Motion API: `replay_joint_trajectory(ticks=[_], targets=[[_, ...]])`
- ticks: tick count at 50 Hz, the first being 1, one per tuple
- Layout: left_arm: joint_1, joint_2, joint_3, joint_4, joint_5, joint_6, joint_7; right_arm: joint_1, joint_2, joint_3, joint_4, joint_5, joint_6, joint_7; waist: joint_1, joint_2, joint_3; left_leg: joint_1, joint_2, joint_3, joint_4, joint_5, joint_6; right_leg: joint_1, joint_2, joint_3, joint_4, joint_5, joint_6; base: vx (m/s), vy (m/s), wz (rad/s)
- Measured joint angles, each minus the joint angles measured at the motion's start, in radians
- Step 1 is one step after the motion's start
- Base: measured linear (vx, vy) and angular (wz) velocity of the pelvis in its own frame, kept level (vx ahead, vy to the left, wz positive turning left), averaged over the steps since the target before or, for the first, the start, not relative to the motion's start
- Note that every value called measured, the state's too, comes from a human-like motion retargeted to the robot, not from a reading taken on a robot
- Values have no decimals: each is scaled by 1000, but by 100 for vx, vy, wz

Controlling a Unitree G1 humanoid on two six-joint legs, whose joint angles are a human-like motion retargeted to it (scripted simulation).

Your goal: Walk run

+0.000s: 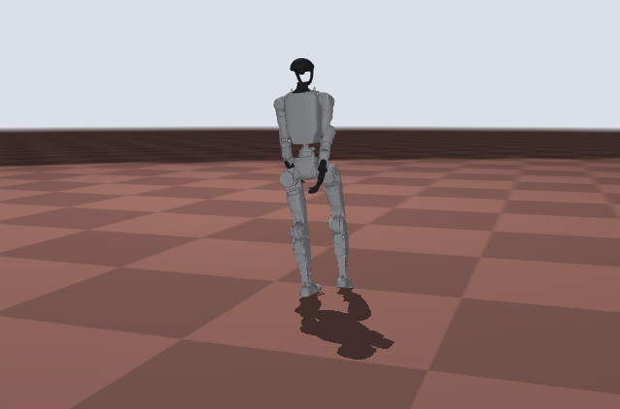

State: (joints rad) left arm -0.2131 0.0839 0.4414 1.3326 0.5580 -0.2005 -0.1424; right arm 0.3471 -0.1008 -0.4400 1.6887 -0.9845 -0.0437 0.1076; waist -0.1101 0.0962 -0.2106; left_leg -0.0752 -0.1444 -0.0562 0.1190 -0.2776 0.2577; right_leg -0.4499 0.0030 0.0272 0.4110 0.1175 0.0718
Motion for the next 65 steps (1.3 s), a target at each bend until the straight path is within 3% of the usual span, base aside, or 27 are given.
replay_joint_trajectory(ticks=[7,8,10,12,13,14,15,17,19,20,23,25,27,29,35,40,43,45,47,48,50,52,53,55,58,63,65], targets=[[-34,9,-4,-90,-11,-56,-25,-38,10,20,-17,-16,46,-13,-74,-31,67,167,6,-37,-6,30,-98,-97,-53,38,-386,-131,86,73,-34,90],[-22,10,0,-85,-5,-59,-20,-49,11,26,-25,-12,40,-23,-77,-34,72,185,10,-30,0,48,-119,-101,-51,8,-396,-137,79,89,-50,24],[11,10,10,-52,13,-56,-8,-75,11,31,-39,0,24,-42,-86,-32,68,204,24,-16,19,109,-170,-103,-23,-5,-373,-86,-33,85,-44,26],[65,7,14,20,43,-38,-1,-93,5,21,-51,7,7,-62,-103,-27,43,211,37,-11,55,225,-234,-89,-15,-28,-326,-61,-36,118,-58,59],[100,7,16,65,64,-23,0,-101,1,16,-54,10,-4,-70,-121,-24,32,212,41,-27,86,310,-269,-76,-30,-50,-308,-21,-7,126,-63,72],[136,6,14,112,86,-4,4,-115,-4,13,-52,15,-14,-77,-132,-11,23,205,51,-44,127,414,-319,-63,-16,2,-288,-20,-16,110,-53,59],[174,5,11,159,108,17,10,-131,-10,12,-49,21,-25,-82,-139,6,17,194,63,-62,174,529,-376,-50,14,90,-266,-38,-44,106,-45,33],[245,3,-20,251,124,62,47,-189,-37,16,-34,35,-36,-70,-156,15,23,126,45,-81,366,721,-482,-31,19,63,-201,-91,-97,110,-40,24],[310,5,-41,325,157,92,76,-257,-62,16,-30,41,-29,-47,-173,24,35,24,64,-27,615,801,-519,28,24,22,-165,-158,-131,89,-26,25],[343,3,-46,349,188,105,84,-293,-71,13,-31,45,-21,-35,-176,38,48,-29,102,2,749,801,-519,61,49,1,-160,-180,-151,85,-37,33],[461,-24,-13,342,353,117,77,-379,-71,-1,-76,62,-25,-26,-168,-30,20,-162,141,161,795,635,-336,140,20,18,-211,-201,-173,93,-48,22],[520,-29,22,343,448,116,64,-431,-69,-5,-123,79,-62,-25,-131,-59,31,-264,151,220,830,489,-268,200,26,42,-249,-200,-171,80,-34,-56],[576,-30,34,352,472,121,56,-469,-70,16,-178,109,-119,-15,-61,-111,35,-351,93,241,752,393,-250,257,27,102,-289,-186,-178,88,-28,-118],[620,-24,49,362,474,127,54,-502,-78,37,-243,143,-176,12,-6,-137,40,-426,97,270,624,333,-207,305,44,116,-319,-181,-192,66,-19,-88],[721,-28,160,367,391,133,84,-573,-111,78,-421,176,-288,72,70,-134,55,-560,106,292,118,271,-60,456,99,100,-373,-235,-219,94,-16,-41],[730,-29,212,367,248,146,82,-551,-114,84,-433,152,-331,32,100,-172,-2,-601,86,358,-81,182,-36,542,80,77,-358,-174,-192,117,-4,-32],[693,-19,227,367,207,166,90,-486,-88,70,-364,127,-296,-9,132,-192,-38,-556,122,465,7,225,-55,584,59,70,-300,35,-96,142,7,-50],[657,-9,230,367,188,169,99,-421,-65,58,-291,113,-260,-36,145,-199,-74,-553,107,372,56,281,-74,588,33,32,-234,247,-8,142,9,-25],[595,10,216,367,162,161,100,-352,-45,77,-200,136,-216,-59,97,-187,-87,-564,74,239,157,249,-60,544,81,94,-53,405,71,152,3,96],[551,21,205,367,151,157,100,-322,-43,85,-154,153,-188,-60,61,-202,-69,-538,11,178,199,197,-50,492,91,102,141,406,111,127,-7,163],[436,48,179,367,128,149,95,-272,-36,81,-83,157,-112,-18,14,-199,-42,-455,-6,208,233,128,-32,405,112,74,398,406,159,105,-13,134],[326,64,158,326,115,144,81,-209,-8,60,-52,90,-39,45,31,-109,-43,-377,124,219,179,116,-54,344,226,64,328,389,97,109,-14,-42],[278,61,157,286,121,136,73,-177,2,46,-41,46,-17,61,76,-110,-39,-341,135,249,171,91,-59,326,237,113,323,342,60,120,-12,-36],[191,49,126,192,126,95,74,-111,20,17,-21,-18,-14,61,-16,-73,0,-257,91,124,127,93,-65,203,250,67,382,199,68,96,-7,161],[88,51,56,61,91,17,74,-23,29,35,3,-85,-16,37,-64,-36,30,-109,94,136,21,94,-69,110,189,60,234,38,31,96,-10,119],[-40,109,-21,-107,54,-52,20,90,30,33,11,-146,73,-8,-197,-43,40,67,22,82,-48,37,-87,-15,-24,-66,-177,-27,33,105,-22,109],[-80,142,-22,-140,68,-72,-7,111,32,16,11,-123,118,-30,-226,-40,37,120,13,60,-51,8,-107,-66,-34,-42,-330,-78,26,95,-28,38]])
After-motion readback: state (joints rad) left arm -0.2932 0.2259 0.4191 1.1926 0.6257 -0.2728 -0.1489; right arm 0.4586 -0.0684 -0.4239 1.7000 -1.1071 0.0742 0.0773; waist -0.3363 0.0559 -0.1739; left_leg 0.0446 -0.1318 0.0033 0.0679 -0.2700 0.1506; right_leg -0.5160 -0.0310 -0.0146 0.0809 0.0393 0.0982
